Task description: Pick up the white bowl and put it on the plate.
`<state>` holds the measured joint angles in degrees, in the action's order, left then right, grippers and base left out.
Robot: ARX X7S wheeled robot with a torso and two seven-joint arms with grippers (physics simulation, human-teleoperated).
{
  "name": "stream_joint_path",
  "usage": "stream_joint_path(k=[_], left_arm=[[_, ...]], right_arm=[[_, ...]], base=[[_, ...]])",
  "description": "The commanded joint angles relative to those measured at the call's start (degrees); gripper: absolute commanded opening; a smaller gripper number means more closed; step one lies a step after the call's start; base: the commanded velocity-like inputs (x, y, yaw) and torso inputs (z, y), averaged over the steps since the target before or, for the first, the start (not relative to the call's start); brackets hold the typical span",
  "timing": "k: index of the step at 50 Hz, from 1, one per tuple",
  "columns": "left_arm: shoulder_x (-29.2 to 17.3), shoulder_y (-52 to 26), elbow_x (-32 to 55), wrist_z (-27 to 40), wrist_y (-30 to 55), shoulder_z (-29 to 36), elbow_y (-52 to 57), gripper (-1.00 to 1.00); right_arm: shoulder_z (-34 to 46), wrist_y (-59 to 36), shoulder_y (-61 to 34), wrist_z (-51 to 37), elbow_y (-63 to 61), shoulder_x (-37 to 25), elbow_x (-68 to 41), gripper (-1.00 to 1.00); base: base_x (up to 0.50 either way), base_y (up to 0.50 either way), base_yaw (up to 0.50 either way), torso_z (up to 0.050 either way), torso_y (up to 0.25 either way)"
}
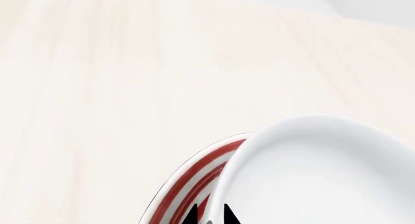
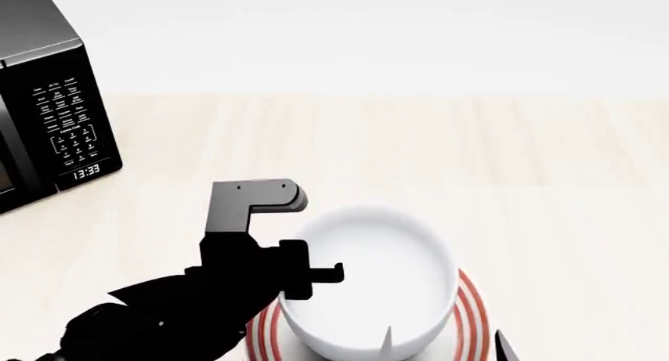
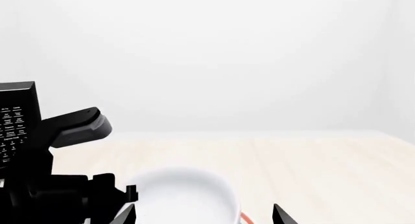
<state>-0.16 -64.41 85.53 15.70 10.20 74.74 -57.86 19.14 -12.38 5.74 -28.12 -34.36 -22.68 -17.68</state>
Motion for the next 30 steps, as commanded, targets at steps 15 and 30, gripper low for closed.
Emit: stream_joint_path(k=[15,30], left_arm=[[0.2,-2.4,13.7,-1.4,-4.9,14.7,-1.8,-1.0],[0.2,-2.0,14.6,-1.7,-4.8,16.2,-2.2,1.0]], right_arm=[[0.4,0.4,0.0,-0.2,0.1,-0.3,-0.1,1.0],[0.5,0.4,-0.1,-0.4,0.1,-0.4,-0.3,1.0]], base=[[0.0,0.0,0.0,0.0,0.001],[0.0,0.0,0.0,0.0,0.0]])
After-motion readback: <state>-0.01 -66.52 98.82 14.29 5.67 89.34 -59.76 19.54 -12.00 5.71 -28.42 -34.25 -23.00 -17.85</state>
